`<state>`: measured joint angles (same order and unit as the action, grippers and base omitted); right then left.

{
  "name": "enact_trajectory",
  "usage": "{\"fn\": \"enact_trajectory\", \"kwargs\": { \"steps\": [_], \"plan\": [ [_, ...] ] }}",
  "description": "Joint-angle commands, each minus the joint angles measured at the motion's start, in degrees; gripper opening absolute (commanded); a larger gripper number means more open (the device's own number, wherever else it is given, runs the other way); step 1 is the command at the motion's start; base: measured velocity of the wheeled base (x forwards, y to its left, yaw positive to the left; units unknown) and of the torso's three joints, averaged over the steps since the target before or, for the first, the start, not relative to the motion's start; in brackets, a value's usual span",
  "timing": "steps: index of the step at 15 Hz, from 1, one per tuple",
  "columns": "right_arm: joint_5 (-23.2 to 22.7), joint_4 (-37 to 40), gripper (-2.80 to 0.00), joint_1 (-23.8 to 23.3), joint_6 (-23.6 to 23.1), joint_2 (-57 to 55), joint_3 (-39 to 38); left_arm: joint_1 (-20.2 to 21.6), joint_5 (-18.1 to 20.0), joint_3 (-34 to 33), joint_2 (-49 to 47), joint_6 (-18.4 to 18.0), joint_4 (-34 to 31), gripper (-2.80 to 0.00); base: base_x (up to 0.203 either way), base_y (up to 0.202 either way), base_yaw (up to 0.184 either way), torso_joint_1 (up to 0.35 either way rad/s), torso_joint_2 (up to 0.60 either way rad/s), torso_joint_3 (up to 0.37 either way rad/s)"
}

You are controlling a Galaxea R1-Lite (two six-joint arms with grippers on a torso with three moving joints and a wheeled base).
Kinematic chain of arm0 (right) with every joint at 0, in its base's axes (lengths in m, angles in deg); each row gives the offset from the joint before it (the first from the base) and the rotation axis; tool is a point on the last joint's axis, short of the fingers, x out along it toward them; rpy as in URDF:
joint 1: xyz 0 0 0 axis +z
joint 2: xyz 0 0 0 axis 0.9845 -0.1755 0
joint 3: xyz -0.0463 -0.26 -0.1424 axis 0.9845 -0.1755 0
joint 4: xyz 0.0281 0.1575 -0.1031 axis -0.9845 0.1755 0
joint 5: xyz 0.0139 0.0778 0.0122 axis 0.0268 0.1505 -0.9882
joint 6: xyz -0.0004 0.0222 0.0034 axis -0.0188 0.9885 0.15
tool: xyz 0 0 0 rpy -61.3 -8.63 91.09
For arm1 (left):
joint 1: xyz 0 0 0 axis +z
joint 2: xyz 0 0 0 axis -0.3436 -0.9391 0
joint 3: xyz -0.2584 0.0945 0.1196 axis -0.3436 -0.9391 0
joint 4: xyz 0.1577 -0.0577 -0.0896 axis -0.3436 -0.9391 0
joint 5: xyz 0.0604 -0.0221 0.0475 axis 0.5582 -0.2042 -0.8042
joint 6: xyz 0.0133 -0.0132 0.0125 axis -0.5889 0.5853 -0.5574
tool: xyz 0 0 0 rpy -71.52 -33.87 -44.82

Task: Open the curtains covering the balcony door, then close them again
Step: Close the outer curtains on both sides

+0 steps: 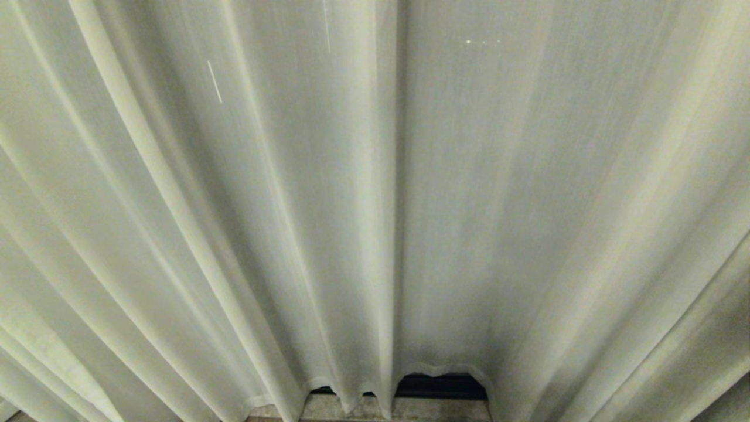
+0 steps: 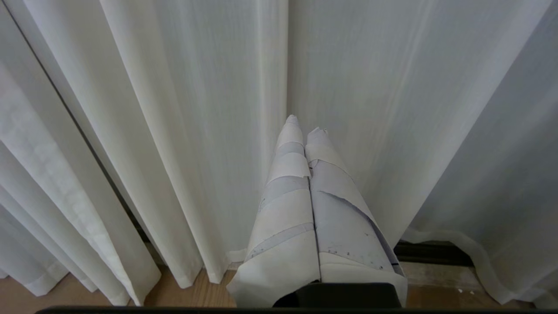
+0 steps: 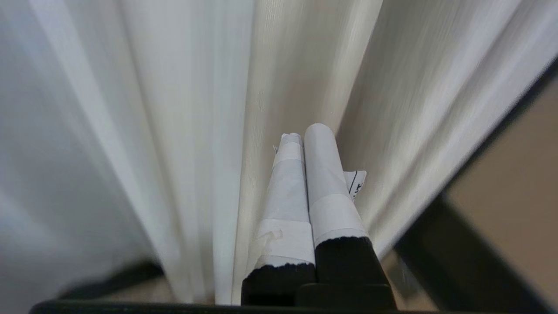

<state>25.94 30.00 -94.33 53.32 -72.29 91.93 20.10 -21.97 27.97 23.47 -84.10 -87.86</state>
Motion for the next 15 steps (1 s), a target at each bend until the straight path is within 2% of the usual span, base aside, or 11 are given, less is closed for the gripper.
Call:
{"fn": "enact_trajectory", "kwargs": {
  "steps": [1,4,5,10,15],
  "plan": [
    [0.1,0.2,-2.80,0.0,-0.1,-4.7,9.3,0.0,-0.1,0.0,0.0,0.0,0.0,-2.80,0.000,0.000,0.000,0.000,0.00,0.000],
    [0.1,4.9,-2.80,-0.4,-1.6,-9.6,23.2,0.0,0.0,0.0,0.0,0.0,0.0,-2.80,0.000,0.000,0.000,0.000,0.00,0.000],
    [0.0,7.4,0.00,-0.6,-1.8,-11.2,28.0,0.0,0.0,0.0,0.0,0.0,0.0,-2.80,0.000,0.000,0.000,0.000,0.00,0.000],
    [-0.1,19.5,0.00,-4.4,-0.4,-18.6,51.3,0.0,0.0,0.0,0.0,0.0,0.0,-2.80,0.000,0.000,0.000,0.000,0.00,0.000],
    [-0.3,27.1,0.00,-10.9,1.0,-23.2,67.6,0.0,0.0,0.0,0.0,0.0,0.0,-2.80,0.000,0.000,0.000,0.000,0.00,0.000]
  ]
}}
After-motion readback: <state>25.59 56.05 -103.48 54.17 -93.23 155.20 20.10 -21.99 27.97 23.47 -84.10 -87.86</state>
